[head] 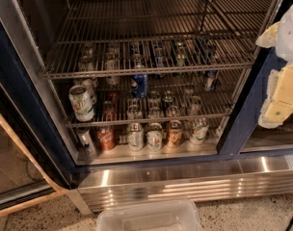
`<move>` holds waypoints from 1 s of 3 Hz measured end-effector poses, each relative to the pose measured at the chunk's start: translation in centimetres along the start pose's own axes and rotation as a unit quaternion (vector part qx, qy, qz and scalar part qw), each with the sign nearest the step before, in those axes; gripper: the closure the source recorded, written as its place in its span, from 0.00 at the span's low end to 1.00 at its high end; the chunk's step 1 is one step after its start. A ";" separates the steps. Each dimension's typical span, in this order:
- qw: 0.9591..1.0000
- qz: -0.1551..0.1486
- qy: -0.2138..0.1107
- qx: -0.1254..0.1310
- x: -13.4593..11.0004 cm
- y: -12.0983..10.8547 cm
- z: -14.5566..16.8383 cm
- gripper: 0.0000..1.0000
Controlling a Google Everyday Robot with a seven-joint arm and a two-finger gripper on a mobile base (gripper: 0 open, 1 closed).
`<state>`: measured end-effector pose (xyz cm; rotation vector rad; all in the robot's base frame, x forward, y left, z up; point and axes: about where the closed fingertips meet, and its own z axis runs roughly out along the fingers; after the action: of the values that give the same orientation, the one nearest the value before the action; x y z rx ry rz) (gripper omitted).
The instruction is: Pick 7up can from middle shelf of fridge
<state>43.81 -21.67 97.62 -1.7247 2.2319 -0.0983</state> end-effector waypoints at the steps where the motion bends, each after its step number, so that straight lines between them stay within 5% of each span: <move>1: 1.000 0.000 0.000 0.000 0.0 0.0 0.0 0.00; 2: 1.000 -0.009 -0.019 0.006 -1.4 -0.4 0.8 0.00; 3: 0.998 -0.039 -0.053 -0.019 -5.1 -1.2 4.5 0.00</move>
Offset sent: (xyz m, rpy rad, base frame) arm 0.0303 0.0457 -0.0168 0.0968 -0.0676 0.0848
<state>47.38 -16.48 94.75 -1.7925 2.1053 0.0170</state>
